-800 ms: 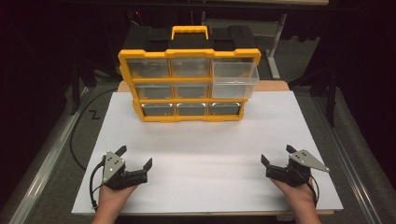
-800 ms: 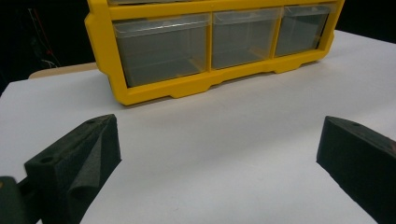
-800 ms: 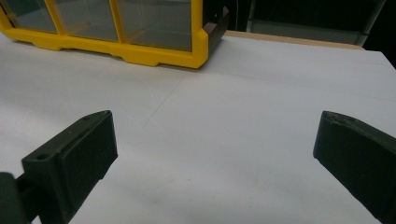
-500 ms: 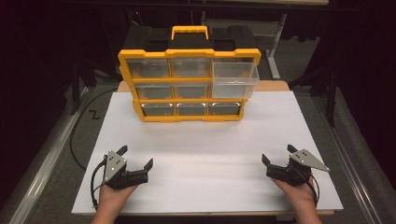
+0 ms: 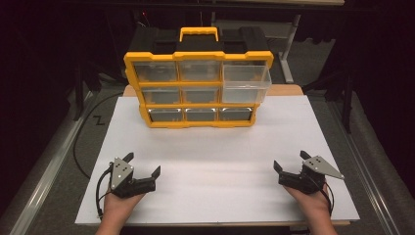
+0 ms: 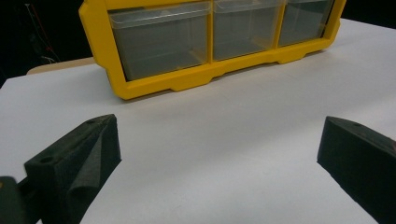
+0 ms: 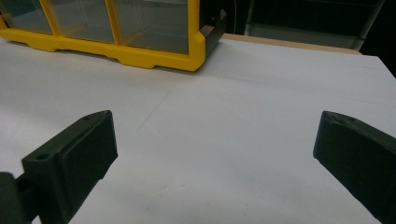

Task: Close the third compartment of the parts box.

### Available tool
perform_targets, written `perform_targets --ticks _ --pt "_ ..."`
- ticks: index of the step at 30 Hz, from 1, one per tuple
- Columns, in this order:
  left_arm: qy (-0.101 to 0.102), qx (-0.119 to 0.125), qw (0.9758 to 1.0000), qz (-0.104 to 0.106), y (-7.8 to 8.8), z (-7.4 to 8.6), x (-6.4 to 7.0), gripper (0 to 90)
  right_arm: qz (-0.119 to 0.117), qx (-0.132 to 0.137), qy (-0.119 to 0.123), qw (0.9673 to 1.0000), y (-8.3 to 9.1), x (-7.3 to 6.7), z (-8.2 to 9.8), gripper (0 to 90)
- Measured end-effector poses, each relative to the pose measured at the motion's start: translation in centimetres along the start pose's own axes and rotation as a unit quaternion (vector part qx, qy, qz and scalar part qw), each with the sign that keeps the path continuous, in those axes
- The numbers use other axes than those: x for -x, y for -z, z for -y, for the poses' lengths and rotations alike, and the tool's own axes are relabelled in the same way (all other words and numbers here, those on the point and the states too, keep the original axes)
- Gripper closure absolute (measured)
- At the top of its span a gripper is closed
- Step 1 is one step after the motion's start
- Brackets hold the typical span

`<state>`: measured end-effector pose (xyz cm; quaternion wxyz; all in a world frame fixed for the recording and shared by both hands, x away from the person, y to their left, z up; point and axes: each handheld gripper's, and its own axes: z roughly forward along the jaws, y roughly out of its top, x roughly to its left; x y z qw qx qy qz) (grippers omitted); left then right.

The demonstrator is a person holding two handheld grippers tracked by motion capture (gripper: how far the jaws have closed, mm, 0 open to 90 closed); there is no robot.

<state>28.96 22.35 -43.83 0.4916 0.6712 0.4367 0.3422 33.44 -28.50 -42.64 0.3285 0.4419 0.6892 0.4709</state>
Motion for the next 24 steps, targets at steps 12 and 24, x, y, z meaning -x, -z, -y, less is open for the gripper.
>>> perform_targets --ticks 12,24 --pt "-0.002 0.003 1.0 0.007 0.0 -0.1 0.2 0.3 -0.016 -0.008 0.018 0.9997 -1.1 -1.7 -0.3 0.9" --pt "-0.002 0.007 0.9999 0.011 0.0 -0.1 0.3 0.3 -0.028 -0.01 0.023 0.9993 -2.2 -3.6 -1.0 1.1"
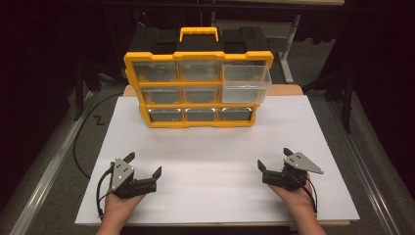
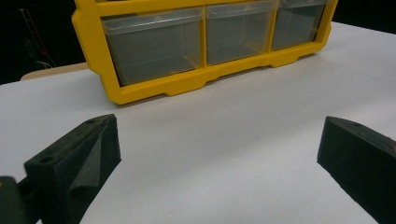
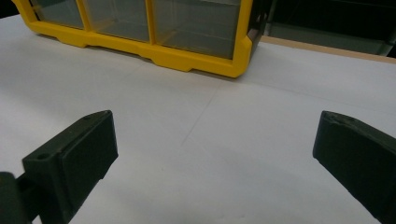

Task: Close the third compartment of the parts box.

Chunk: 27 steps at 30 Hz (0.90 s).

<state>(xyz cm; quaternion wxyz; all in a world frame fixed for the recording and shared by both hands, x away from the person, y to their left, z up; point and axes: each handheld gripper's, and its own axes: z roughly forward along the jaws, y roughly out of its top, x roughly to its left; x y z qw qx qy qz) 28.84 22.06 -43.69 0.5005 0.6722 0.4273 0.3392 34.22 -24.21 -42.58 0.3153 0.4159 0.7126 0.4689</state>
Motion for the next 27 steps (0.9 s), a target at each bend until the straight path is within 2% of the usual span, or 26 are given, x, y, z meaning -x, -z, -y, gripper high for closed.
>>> perform_targets --ticks 1,6,14,19,20,23,27 --pt "-0.002 0.001 1.0 0.006 0.0 0.0 0.1 0.3 0.001 0.001 0.0 1.0 -0.3 -0.3 -0.2 1.1" --pt "-0.005 0.002 0.9999 0.012 0.0 0.0 0.3 0.3 0.001 -0.001 0.005 1.0 -1.0 -0.9 -0.6 1.1" --pt "-0.004 0.004 0.9999 0.01 0.0 0.0 0.3 0.3 0.003 -0.001 0.008 1.0 -1.9 -1.5 -1.0 3.2" --pt "-0.004 0.006 0.9999 0.01 0.0 0.0 0.3 0.3 0.001 0.004 -0.003 1.0 -2.4 -1.5 -1.3 4.5" --pt "-0.003 0.007 0.9999 0.011 0.0 0.0 0.3 0.3 -0.01 0.007 -0.004 0.9999 -2.5 -1.3 -1.4 2.7" --pt "-0.002 0.007 0.9999 0.011 0.0 0.1 0.3 0.3 -0.014 0.01 -0.007 0.9998 -2.7 -1.2 -1.4 3.1" --pt "0.001 0.005 0.9999 0.011 -0.1 0.1 0.2 0.3 -0.018 0.003 -0.01 0.9998 -3.5 -1.1 -1.4 6.3"
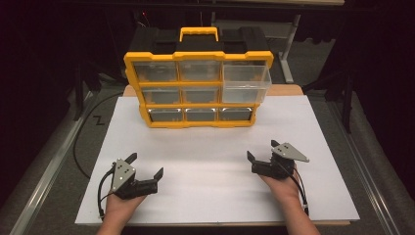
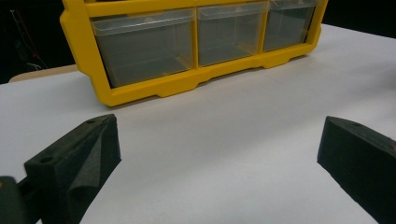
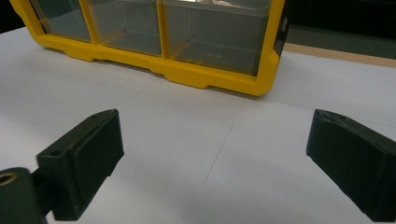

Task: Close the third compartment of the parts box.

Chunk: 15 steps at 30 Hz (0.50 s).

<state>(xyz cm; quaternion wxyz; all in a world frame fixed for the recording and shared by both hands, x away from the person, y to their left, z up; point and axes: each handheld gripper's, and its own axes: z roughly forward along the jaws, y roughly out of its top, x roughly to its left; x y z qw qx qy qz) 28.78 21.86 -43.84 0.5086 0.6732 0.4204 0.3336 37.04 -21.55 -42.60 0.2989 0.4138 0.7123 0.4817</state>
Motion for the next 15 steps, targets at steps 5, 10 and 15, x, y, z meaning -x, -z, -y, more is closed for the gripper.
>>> perform_targets --ticks 5,10,15 --pt "0.002 0.004 1.0 -0.004 0.09 -0.01 -0.06 0.3 -0.003 0.007 -0.007 0.9999 -0.37 0.09 -0.08 17.4" --pt "0.003 0.002 1.0 -0.004 0.1 0.02 -0.11 0.3 -0.006 0.009 -0.007 0.9999 -0.14 0.02 -0.1 25.6" --pt "0.001 0.002 1.0 -0.003 0.1 0.03 -0.08 0.3 -0.004 0.011 -0.008 0.9999 0.15 0.06 0.08 39.4"
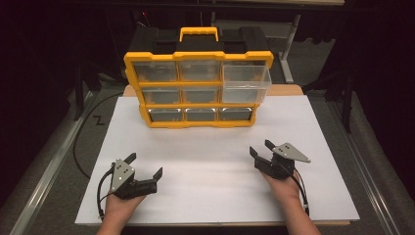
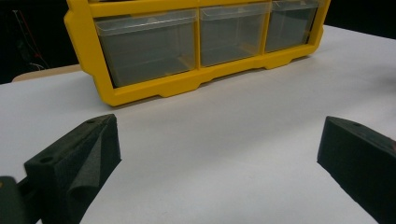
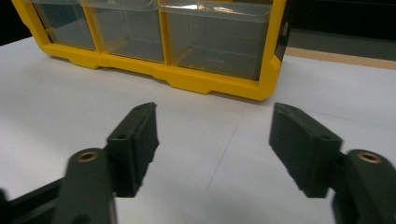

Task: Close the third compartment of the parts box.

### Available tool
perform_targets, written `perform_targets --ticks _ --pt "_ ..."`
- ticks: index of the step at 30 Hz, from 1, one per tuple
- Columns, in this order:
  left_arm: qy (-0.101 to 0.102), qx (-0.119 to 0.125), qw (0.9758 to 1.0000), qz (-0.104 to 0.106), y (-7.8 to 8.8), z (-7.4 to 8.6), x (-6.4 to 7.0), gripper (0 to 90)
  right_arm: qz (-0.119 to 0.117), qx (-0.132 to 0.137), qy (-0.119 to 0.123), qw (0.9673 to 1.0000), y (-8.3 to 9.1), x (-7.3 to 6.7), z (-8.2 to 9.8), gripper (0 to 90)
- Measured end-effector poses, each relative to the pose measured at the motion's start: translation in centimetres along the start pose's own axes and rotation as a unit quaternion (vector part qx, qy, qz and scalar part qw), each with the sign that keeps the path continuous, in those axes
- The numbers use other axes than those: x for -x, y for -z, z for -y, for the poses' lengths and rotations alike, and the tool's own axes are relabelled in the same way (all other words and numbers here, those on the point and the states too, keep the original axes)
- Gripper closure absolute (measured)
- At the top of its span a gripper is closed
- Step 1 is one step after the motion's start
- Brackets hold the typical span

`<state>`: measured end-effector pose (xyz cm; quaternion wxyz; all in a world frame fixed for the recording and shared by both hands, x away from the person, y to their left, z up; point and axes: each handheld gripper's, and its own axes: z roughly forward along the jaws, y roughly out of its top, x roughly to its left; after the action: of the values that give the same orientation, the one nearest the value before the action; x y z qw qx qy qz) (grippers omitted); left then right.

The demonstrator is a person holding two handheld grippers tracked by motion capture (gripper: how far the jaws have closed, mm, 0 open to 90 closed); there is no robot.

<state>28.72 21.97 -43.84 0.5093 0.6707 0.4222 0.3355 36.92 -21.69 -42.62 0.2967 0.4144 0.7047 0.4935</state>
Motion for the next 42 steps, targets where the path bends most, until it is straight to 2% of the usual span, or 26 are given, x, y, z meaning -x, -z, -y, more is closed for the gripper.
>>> perform_targets --ticks 6,11,12,23,24,36,39,40,42 --pt "0.001 -0.001 1.0 0.002 -0.1 0.1 0.0 0.3 0.006 -0.003 0.007 1.0 0.2 -0.1 0.2 50.8" --pt "0.004 -0.001 1.0 0.0 -0.1 0.1 0.0 0.3 -0.002 0.001 0.017 0.9999 0.4 -0.5 0.3 63.2" --pt "0.004 -0.001 1.0 0.001 -0.1 0.1 0.0 0.3 -0.002 0.005 0.016 0.9999 0.6 -0.6 0.2 67.9" --pt "0.005 0.002 1.0 0.002 0.0 0.1 -0.1 0.3 -0.006 0.01 0.025 0.9996 0.9 -0.8 0.0 84.9" --pt "0.004 0.001 1.0 0.001 0.0 0.1 -0.1 0.3 -0.008 0.011 0.024 0.9996 0.9 -0.8 0.0 90.0" --pt "0.006 0.002 1.0 -0.002 -0.1 0.0 -0.1 0.3 -0.013 0.013 0.035 0.9992 1.2 -1.2 -0.1 90.0" --pt "0.005 0.003 1.0 -0.007 0.0 0.0 -0.1 0.3 -0.028 0.011 0.045 0.9985 1.1 -1.3 -0.1 90.0" --pt "0.004 0.002 1.0 -0.008 0.0 0.0 -0.2 0.3 -0.036 0.013 0.041 0.9984 1.1 -1.5 -0.1 90.0" --pt "0.003 0.001 1.0 -0.009 0.0 0.0 -0.2 0.3 -0.034 0.017 0.047 0.9982 1.0 -1.8 -0.2 90.0"
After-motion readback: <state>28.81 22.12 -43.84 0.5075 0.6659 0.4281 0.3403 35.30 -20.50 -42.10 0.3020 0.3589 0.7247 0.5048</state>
